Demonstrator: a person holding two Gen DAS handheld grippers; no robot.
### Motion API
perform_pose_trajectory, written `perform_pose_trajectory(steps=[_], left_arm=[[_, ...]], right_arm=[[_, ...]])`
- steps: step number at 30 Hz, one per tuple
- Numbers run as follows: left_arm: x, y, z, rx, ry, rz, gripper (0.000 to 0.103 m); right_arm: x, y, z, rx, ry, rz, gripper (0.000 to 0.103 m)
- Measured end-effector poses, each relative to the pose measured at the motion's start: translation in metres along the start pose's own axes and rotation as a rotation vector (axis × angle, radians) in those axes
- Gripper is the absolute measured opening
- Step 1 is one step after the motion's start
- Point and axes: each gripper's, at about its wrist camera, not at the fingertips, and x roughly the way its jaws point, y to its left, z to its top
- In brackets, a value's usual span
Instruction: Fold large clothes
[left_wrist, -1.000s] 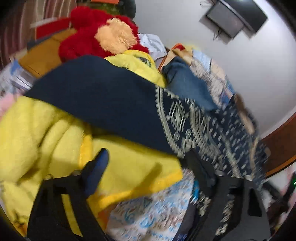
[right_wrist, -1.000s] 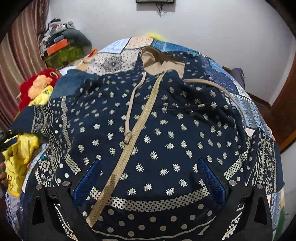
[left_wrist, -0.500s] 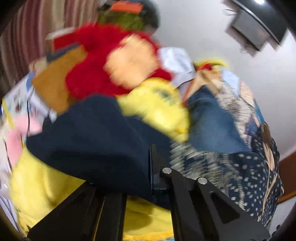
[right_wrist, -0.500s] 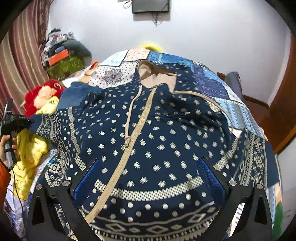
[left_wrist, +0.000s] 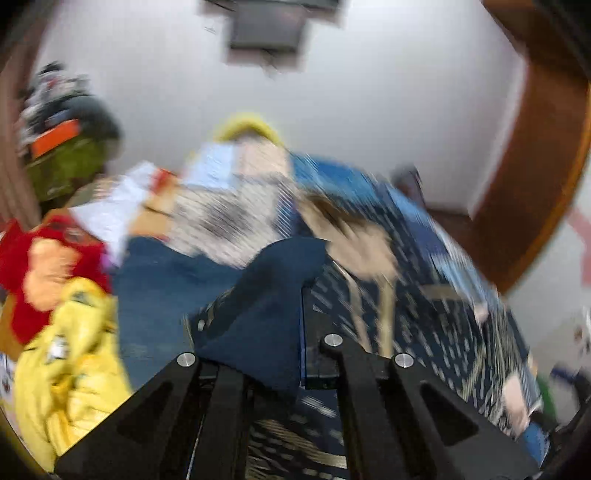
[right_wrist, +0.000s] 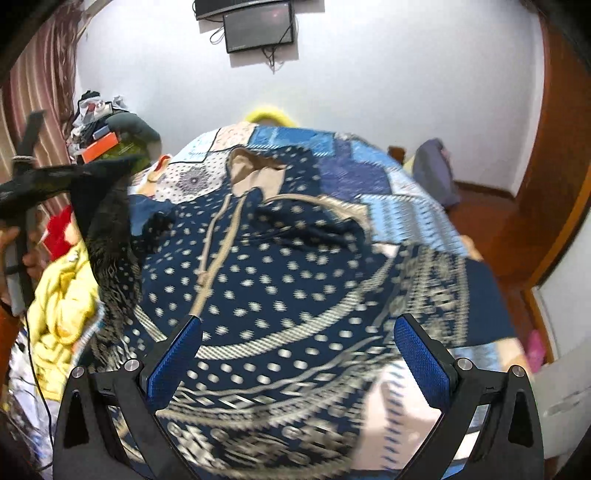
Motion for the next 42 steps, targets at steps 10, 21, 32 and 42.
perform_pose_trajectory(steps=[10,21,32,42], left_arm=[[0.087,-0.071,-0.114,0.092,0.345,-0.080,0.013],[0.013,0.015,-0.103,-0.071,0.245,-0.113,0.067],[0.063,0.135,-0.121,-0.503,0.327,-0.206,0.061],[0.068,0.086,-0.098,-0.159,0.228,0.178,0.015]], right_arm=[[-0.027,-0.037,-0.019,-0.017,0.017,-0.043,0.103],[-0.008,-0.028,-0.015,0.008,0.033,-0.013,0.103],[0.014,-0.003,-0.011,-0.005,0.058,0.021,0.103],[0.018,-0.013,-0.013,0.024,0.074,0.004,0.103]])
